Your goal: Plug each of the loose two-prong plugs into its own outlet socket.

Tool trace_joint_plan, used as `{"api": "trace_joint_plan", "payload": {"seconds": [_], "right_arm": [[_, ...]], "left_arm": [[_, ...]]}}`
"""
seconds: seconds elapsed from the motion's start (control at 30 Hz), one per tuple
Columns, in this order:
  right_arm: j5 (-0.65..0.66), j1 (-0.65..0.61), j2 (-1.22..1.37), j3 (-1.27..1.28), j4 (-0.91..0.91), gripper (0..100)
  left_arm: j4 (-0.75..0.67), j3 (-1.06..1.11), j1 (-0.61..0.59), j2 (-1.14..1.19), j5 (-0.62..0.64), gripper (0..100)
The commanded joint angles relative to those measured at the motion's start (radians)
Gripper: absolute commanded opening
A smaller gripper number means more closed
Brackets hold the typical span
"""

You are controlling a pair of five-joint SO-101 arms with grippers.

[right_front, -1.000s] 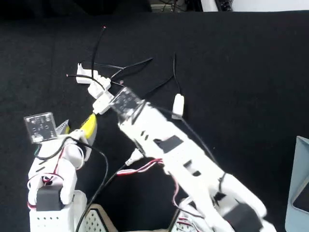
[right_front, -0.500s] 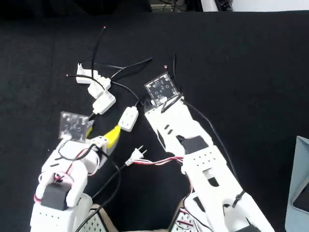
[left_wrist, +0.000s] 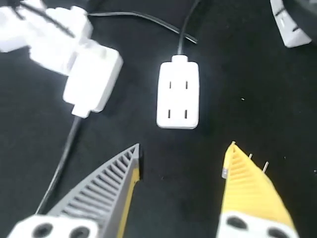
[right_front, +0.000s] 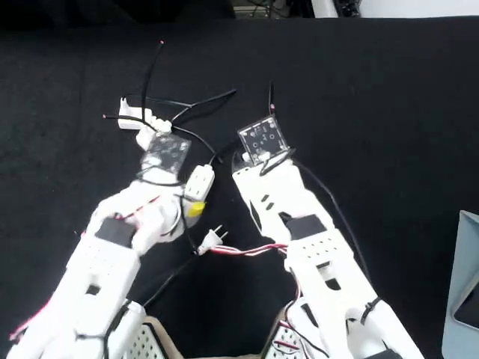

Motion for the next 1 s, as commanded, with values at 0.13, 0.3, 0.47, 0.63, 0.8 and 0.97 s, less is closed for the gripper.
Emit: {"api": "trace_joint_plan", "payload": {"seconds": [0.13, 0.3, 0.47, 0.63, 0.8, 0.97], "right_arm": [[0.0, 0.014, -0.03, -0.005, -0.031, 1.1], [0.0, 0.014, -0.03, -0.002, -0.032, 1.1], [0.0, 0.014, -0.03, -0.001, -0.032, 1.1], [0.0, 0.014, -0.03, -0.001, -0.032, 1.1], [0.0, 0.014, -0.03, -0.001, -0.032, 1.1], [0.002, 0.014, -0.03, -0.001, -0.032, 1.1]], "left_arm": [[-0.199, -0.182, 0.028, 0.364, -0.018, 27], [-0.233, -0.282, 0.027, 0.552, -0.018, 27], [-0.23, -0.378, 0.019, 0.715, -0.02, 27], [-0.23, -0.433, 0.018, 0.79, -0.087, 14], [-0.222, -0.424, -0.001, 0.792, -0.226, 8], [-0.224, -0.414, -0.101, 0.792, -0.388, 9]]}}
